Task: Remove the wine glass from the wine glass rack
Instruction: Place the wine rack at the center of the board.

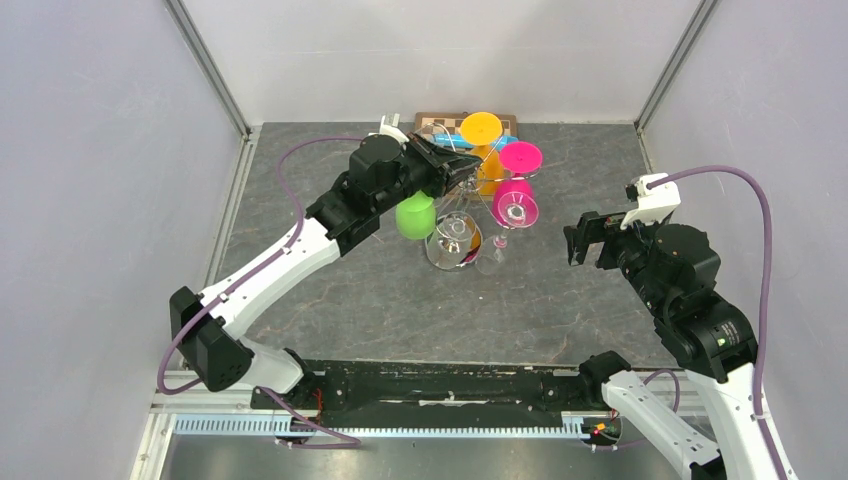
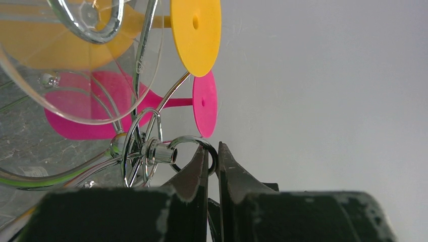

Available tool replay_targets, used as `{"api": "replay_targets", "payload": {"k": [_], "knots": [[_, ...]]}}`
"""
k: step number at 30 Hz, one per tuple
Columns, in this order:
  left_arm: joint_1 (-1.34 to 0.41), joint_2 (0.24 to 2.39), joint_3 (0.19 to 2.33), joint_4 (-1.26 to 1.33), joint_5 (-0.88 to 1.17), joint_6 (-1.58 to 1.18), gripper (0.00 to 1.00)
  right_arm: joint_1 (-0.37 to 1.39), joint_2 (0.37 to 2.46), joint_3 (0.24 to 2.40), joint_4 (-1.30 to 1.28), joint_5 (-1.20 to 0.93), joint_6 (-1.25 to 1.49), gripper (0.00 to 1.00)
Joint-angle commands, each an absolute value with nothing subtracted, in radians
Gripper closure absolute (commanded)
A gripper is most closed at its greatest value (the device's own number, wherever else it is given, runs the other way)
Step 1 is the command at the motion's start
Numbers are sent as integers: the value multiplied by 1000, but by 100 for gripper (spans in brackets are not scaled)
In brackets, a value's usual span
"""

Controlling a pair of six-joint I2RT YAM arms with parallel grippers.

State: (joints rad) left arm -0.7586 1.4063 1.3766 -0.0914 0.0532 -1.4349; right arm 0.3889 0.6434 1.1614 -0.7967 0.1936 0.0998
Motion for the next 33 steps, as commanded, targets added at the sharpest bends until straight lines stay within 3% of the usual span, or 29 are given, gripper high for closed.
{"api": "replay_targets", "payload": {"k": [1, 10, 17, 33], "knots": [[-755, 1361, 1442, 294, 46, -1441, 98, 390, 646, 1200, -781, 212, 85, 2], [-725, 1341, 1419, 271, 46, -1437, 88, 391, 652, 1201, -778, 208, 85, 2], [-698, 1336, 1408, 267, 65, -1442, 74, 391, 655, 1194, -774, 205, 87, 2], [-651, 1340, 1413, 187, 113, -1450, 62, 391, 650, 1172, -762, 200, 88, 2]]}}
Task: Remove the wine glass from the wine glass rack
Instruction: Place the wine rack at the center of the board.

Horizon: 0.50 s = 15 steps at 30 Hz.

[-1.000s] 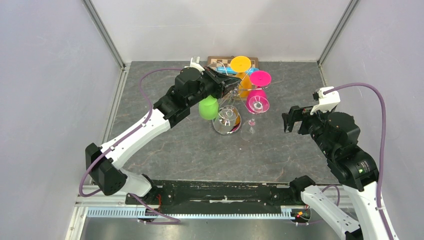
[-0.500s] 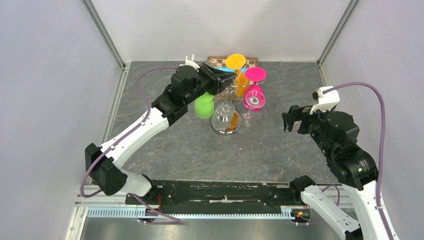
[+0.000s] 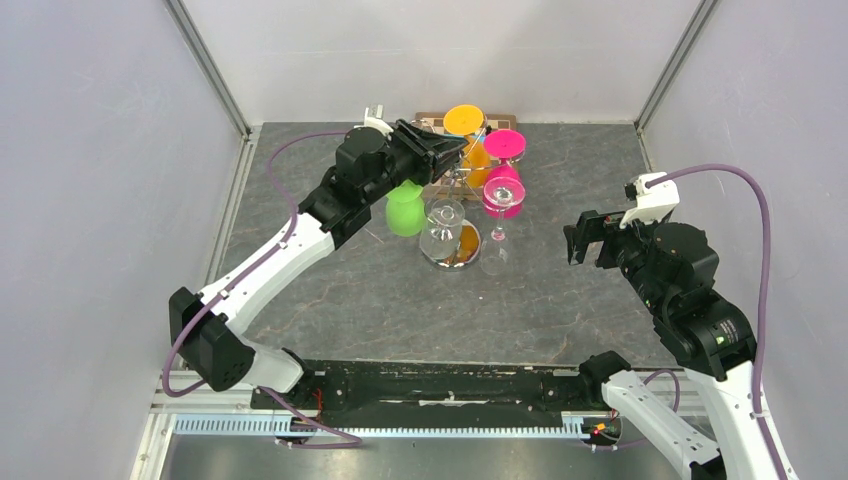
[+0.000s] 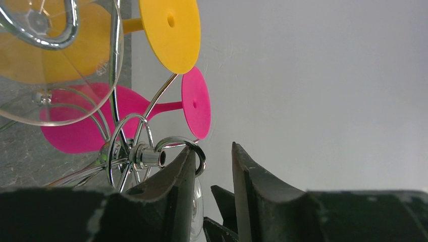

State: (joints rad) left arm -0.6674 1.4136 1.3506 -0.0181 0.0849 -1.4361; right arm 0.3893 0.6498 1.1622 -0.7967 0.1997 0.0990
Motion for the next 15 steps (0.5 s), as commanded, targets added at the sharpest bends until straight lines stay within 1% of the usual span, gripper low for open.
{"api": "replay_targets", "payload": {"k": [1, 15], "knots": [[-648, 1339, 1415, 178, 115, -1447, 62, 391, 650, 1170, -760, 200, 89, 2], [-616, 1331, 1485, -14, 145, -1398, 56, 391, 647, 1147, -746, 193, 100, 2]]}}
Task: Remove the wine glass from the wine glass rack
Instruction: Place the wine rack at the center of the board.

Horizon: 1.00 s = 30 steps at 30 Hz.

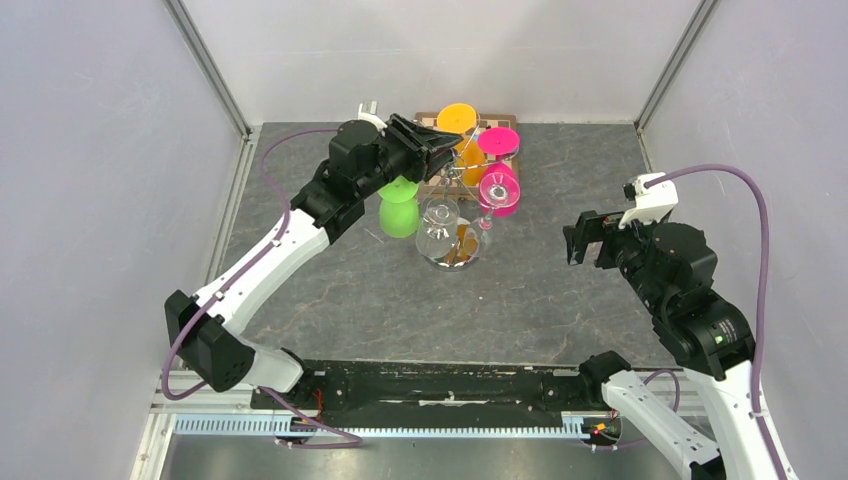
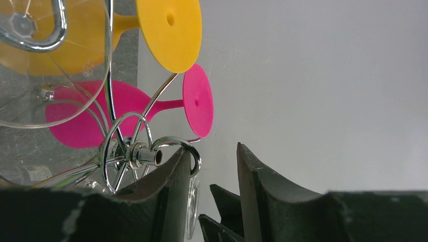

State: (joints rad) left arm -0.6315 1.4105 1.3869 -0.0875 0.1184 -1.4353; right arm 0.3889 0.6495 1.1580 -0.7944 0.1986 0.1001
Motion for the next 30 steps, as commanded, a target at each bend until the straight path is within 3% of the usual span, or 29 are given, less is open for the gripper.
{"api": "replay_targets", "payload": {"k": [1, 30], "knots": [[-613, 1332, 1490, -30, 148, -1394, 55, 390, 647, 1145, -746, 193, 101, 2], [-582, 1373, 1496, -129, 186, -1362, 46, 391, 645, 1116, -733, 192, 100, 2]]}}
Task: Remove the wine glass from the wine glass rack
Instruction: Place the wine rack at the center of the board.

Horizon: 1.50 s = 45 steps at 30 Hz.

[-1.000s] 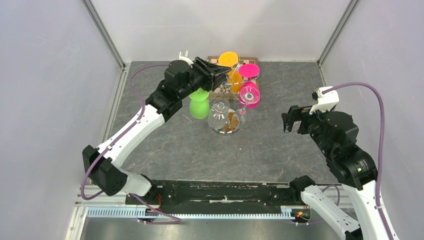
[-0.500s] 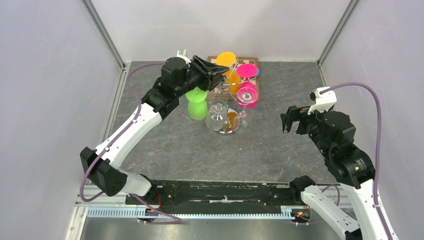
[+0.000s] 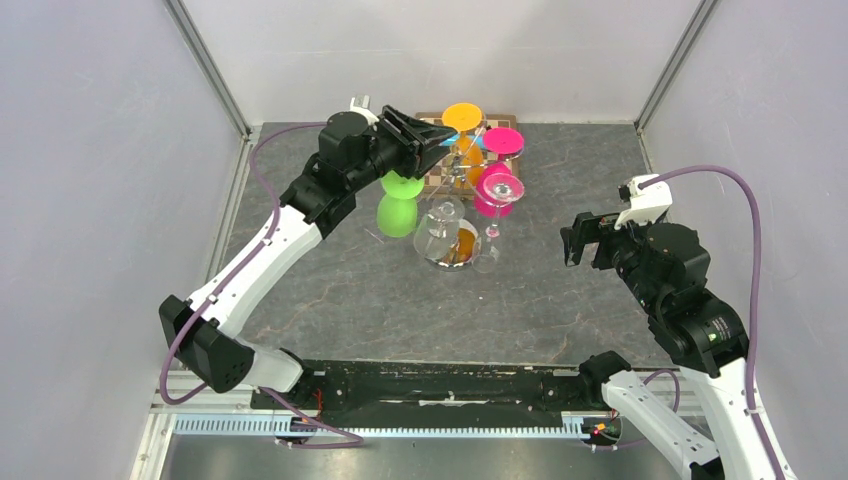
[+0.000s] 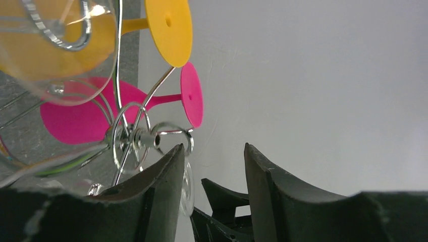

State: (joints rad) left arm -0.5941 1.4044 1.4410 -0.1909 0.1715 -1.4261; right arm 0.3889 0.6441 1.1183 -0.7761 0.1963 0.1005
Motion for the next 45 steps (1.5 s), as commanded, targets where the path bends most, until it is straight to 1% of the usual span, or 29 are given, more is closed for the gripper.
{"api": "replay_targets", "payload": {"k": [1, 17, 26, 34, 45], "knots": [[-581, 1374, 1495, -130, 187, -1362, 46, 391, 645, 1114, -734, 192, 99, 2], [-569, 1369, 1507, -151, 194, -1332, 46, 391, 649, 1114, -727, 192, 96, 2], [-556, 1354, 1594, -265, 215, -1231, 45, 391, 651, 1121, -726, 177, 99, 2], [-532, 1332, 1671, -407, 257, -1109, 45, 390, 661, 1144, -726, 121, 102, 2], [-457, 1219, 1664, -566, 322, -924, 45, 391, 711, 1229, -736, 39, 133, 2]]}}
